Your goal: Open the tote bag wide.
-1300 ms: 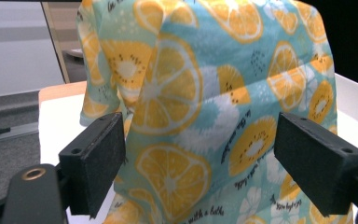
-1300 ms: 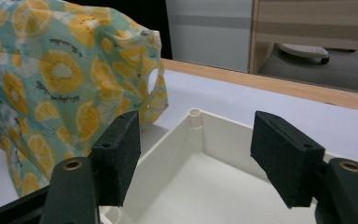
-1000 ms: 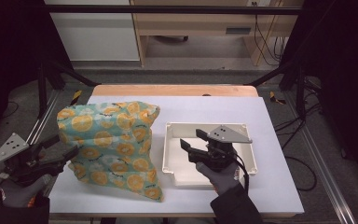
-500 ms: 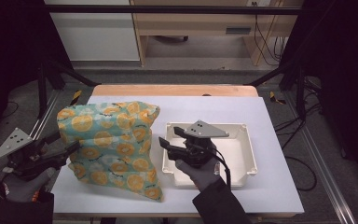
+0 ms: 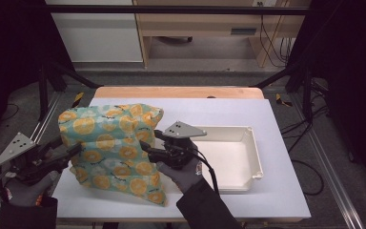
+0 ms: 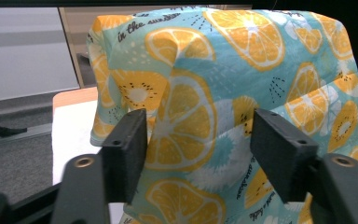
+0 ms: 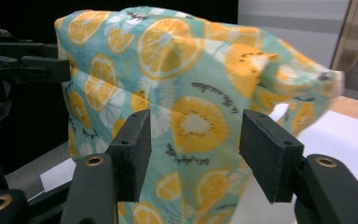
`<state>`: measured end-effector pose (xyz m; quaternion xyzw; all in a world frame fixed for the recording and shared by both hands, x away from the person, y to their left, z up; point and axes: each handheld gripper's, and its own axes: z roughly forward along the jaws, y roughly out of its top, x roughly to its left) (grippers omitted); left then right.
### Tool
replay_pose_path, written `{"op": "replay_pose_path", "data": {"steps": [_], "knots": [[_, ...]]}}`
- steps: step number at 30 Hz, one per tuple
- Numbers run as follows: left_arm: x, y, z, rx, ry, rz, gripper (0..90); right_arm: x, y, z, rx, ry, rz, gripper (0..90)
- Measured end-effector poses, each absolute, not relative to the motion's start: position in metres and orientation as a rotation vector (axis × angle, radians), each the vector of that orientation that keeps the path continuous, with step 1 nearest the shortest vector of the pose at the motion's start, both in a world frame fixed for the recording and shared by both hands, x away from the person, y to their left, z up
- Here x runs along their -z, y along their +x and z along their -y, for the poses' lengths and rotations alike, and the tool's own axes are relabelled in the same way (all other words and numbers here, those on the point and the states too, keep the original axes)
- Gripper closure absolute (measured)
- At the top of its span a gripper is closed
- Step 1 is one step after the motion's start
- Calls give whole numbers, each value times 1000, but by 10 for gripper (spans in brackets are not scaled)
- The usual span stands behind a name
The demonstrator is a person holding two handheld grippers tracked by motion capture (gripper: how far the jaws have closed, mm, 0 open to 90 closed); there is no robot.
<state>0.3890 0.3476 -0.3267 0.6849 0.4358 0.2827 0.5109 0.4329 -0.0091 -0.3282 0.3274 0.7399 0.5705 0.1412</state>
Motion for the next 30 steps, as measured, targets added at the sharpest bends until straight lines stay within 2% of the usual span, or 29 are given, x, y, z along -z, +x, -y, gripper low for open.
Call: {"op": "replay_pose_path", "data": {"steps": [11,16,19,20,22,25,30], "knots": [[333,390,-342,-723,1680,-1082,531,333,439,-14,-1611,931,-2179,507],[335,390,-340,-732,1689,-1096,623,333,441,-19,-1589,927,-2179,616],[335,389,-341,-729,1680,-1114,674,333,440,-21,-1576,916,-2188,702],[335,389,-342,-721,1680,-1116,697,332,439,-22,-1569,908,-2193,760],[335,389,-343,-710,1670,-1126,708,332,439,-22,-1567,903,-2199,781],[335,388,-343,-713,1668,-1127,741,332,438,-25,-1558,894,-2219,871],[336,387,-342,-725,1670,-1132,758,331,437,-26,-1558,876,-2228,900]]}}
